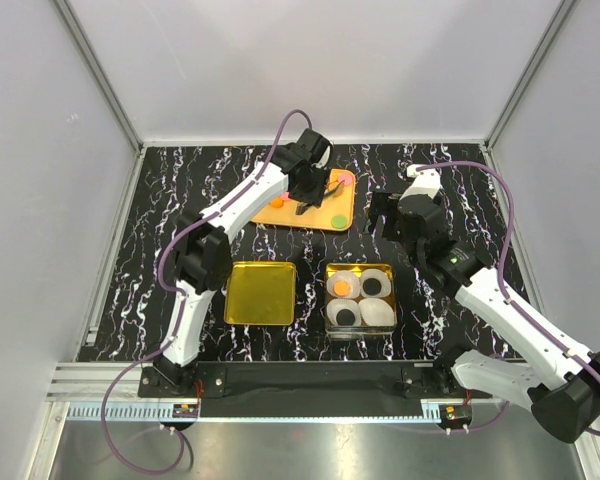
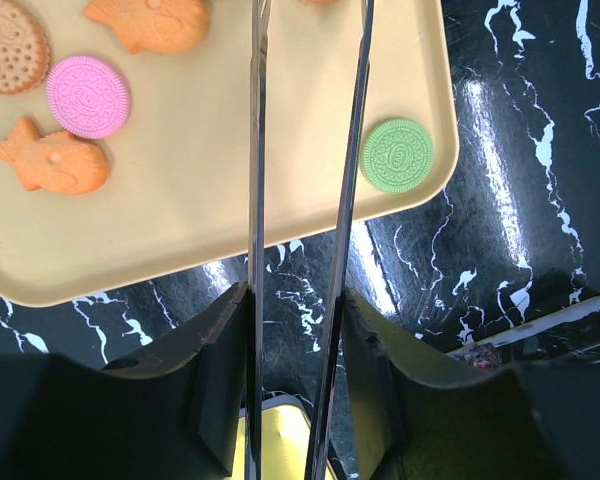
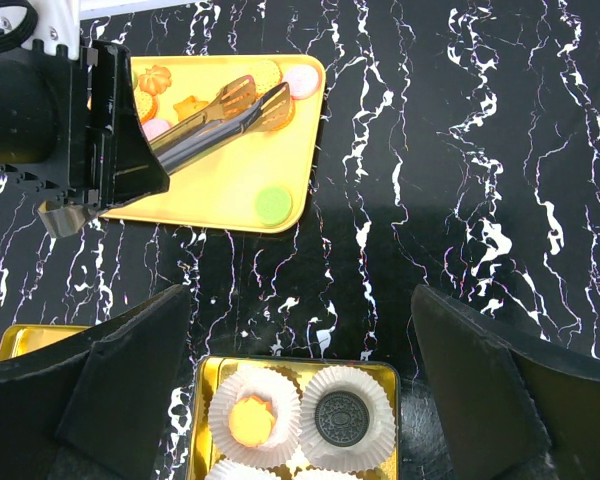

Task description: Pack the cookies

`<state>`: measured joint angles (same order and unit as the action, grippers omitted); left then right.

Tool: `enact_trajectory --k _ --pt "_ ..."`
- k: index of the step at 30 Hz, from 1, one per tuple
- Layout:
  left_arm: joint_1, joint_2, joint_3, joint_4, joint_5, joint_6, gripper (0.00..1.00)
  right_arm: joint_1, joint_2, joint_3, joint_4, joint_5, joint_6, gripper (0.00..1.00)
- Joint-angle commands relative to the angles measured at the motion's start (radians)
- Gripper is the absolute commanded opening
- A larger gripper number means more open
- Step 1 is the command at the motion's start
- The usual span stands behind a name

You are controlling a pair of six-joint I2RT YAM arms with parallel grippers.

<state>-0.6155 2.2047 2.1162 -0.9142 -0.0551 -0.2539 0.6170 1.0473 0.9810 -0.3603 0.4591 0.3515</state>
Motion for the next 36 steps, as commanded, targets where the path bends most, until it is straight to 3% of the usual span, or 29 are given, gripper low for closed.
enact_trajectory --k 1,36 --pt "0.000 0.007 0.013 0.055 0.009 0.016 0.43 0.001 -0.021 -0.001 0.034 0.009 -0.008 1.00" --pt "-0.010 0.044 0.042 0.061 0.021 0.019 0.43 0.001 -0.023 -0.005 0.034 0.013 -0.009 0.99"
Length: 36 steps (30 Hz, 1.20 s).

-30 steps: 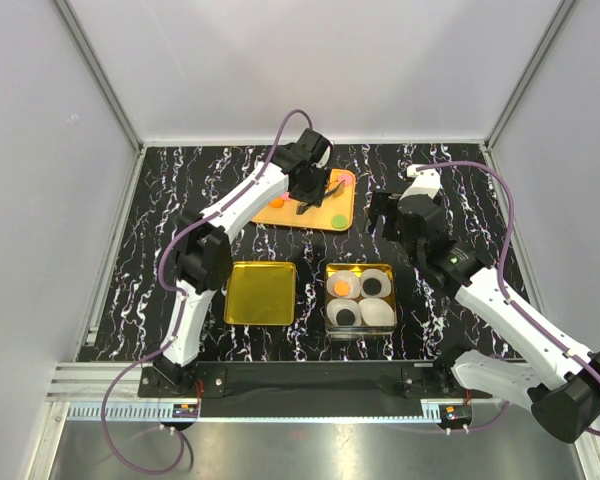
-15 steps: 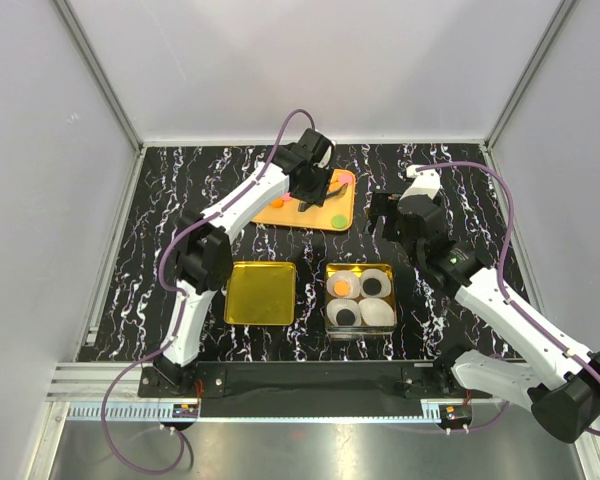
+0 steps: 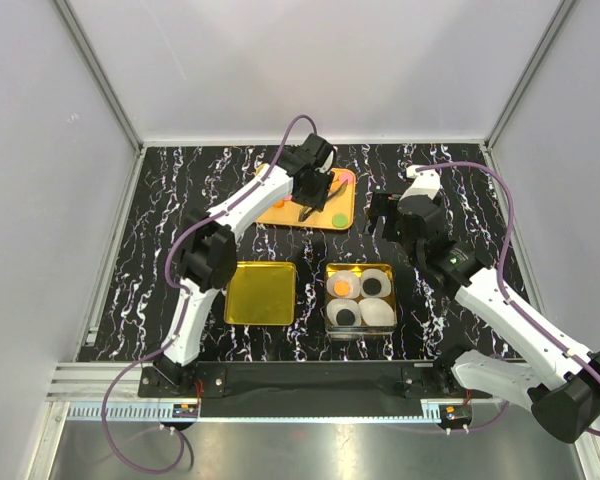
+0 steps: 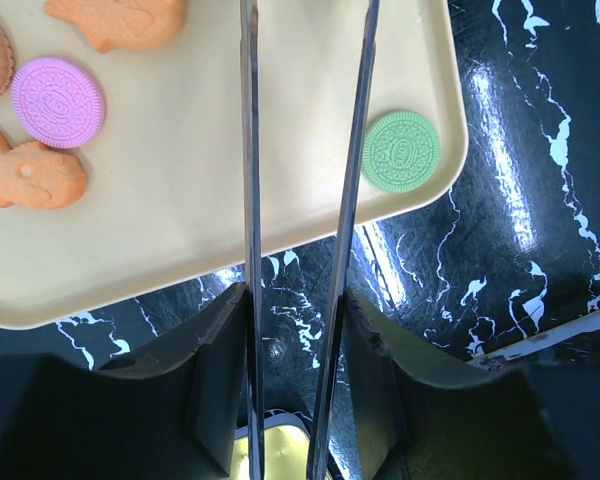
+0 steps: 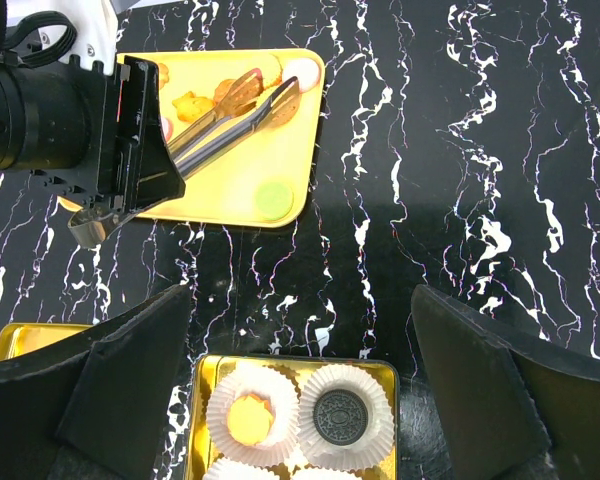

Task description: Pack the cookies

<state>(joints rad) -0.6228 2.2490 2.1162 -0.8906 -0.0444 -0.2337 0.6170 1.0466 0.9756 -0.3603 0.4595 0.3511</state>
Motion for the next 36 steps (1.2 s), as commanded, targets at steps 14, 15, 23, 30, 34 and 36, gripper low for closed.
enact_trajectory --k 14,15,23,30,34,36 --pt "-0.003 -0.143 0.001 0.022 0.015 0.011 0.39 0.001 -0.023 0.002 0.037 0.015 -0.009 1.00" --pt "-0.005 -0.153 -0.005 0.022 0.014 0.013 0.39 0.000 -0.020 0.002 0.037 0.015 -0.009 1.00" --pt "-0.011 -0.247 -0.067 0.002 0.011 0.017 0.38 0.000 -0.022 0.002 0.037 0.019 -0.009 1.00" --pt "-0.075 -0.362 -0.146 -0.025 0.017 0.028 0.38 0.001 -0.013 0.015 0.031 0.025 -0.006 1.00" --pt "-0.133 -0.491 -0.293 -0.016 0.021 0.007 0.38 0.001 -0.017 0.031 0.015 0.028 0.002 1.00" --pt "-0.182 -0.543 -0.353 0.010 0.021 -0.013 0.38 0.000 -0.022 0.031 0.008 0.034 0.003 1.00"
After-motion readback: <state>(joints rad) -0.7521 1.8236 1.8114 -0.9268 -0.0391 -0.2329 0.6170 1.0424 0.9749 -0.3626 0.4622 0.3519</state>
